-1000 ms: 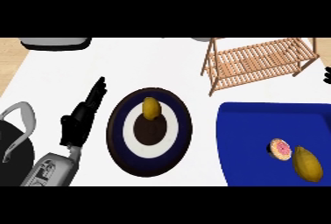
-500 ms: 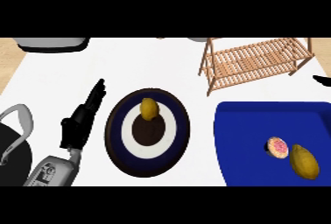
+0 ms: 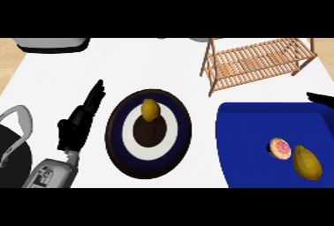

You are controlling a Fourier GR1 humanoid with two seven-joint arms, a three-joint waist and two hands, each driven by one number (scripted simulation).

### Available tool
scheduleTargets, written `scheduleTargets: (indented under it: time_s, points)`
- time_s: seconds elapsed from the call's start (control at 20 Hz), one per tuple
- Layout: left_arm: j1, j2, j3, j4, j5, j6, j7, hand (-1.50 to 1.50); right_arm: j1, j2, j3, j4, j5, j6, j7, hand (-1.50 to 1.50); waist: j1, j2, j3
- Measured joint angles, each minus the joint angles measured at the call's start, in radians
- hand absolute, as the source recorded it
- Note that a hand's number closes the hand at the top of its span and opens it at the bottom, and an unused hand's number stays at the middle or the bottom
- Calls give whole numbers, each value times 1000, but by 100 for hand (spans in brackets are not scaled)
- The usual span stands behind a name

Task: Pick the cupcake from the tray and place it in the tiered shelf

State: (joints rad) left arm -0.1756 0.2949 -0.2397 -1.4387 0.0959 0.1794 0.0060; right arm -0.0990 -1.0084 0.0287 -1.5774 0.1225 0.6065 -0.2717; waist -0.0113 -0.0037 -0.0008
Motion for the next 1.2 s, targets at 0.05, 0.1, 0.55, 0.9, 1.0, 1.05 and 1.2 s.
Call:
scheduleTargets:
  time_s: [0.05, 0.1, 0.55, 0.9, 1.0, 1.05, 1.2]
  points:
    - [-6, -11, 2, 7, -9, 3, 1, 0, 24, 12, -14, -29, 5, -3, 9, -150, 0, 0, 0]
    - [-4, -11, 11, 7, -10, -8, 1, 0, 45, 20, -29, -44, 18, -1, 4, -150, 1, 1, 0]
    - [-16, -55, 51, 19, -55, -43, 4, 0, 86, 141, -102, -111, 126, 17, 42, -150, 8, 3, 1]
    - [-5, -88, 67, -12, -99, -63, 32, 0, 117, 223, -145, -158, 203, 68, 51, -150, 9, 3, 1]
    - [-9, -95, 80, -11, -103, -76, 34, 0, 108, 251, -146, -165, 230, 79, 67, -150, 9, 3, 1]
    - [-5, -98, 84, -15, -108, -79, 35, 0, 107, 268, -146, -178, 239, 89, 83, -150, 9, 3, 1]
    - [-6, -114, 93, -1, -123, -82, 24, 0, 132, 307, -142, -188, 292, 76, 71, -150, 9, 3, 0]
